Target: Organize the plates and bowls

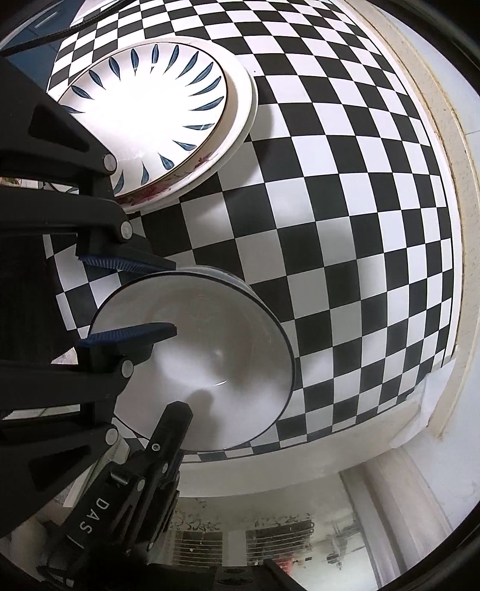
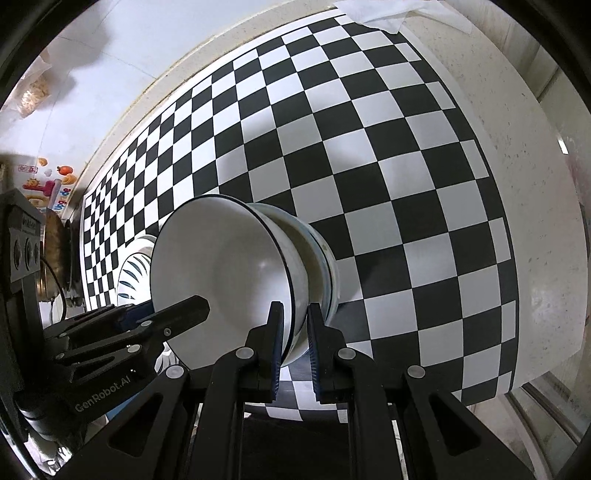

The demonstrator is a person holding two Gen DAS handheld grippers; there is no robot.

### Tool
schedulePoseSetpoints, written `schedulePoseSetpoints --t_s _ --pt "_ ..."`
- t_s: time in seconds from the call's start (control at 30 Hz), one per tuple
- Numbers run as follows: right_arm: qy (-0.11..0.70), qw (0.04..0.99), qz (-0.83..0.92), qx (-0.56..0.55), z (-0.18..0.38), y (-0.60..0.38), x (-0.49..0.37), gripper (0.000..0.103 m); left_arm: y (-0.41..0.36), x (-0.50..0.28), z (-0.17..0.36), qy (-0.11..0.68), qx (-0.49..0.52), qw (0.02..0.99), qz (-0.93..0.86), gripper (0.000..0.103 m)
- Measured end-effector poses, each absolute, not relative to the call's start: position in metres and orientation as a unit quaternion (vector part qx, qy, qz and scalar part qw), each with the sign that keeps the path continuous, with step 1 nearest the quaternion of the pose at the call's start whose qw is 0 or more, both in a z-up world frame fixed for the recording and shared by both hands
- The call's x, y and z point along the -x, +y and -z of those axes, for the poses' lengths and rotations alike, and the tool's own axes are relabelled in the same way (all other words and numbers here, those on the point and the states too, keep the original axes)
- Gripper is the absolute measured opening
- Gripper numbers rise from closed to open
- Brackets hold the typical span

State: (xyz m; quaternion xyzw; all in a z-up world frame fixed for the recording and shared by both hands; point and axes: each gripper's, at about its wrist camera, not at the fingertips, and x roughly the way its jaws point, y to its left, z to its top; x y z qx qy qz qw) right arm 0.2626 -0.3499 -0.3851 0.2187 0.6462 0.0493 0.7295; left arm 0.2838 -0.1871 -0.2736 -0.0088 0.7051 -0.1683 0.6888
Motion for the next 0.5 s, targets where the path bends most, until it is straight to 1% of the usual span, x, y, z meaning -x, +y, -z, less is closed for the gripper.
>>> schedulePoseSetpoints --t_s 0.3,0.5 --pt "0.653 0.725 -0.044 -0.213 0.3849 -0.3483 -0.2671 0.015 -0.1892 -0.2808 0.2747 0.706 0.001 0.688 0.170 0.024" --pt "0.657 0.726 -0.035 -0.200 0.3822 -0.3478 -0.2646 0.017 -0.1908 -0.2795 0.2745 0.706 -0.002 0.687 0.171 0.024"
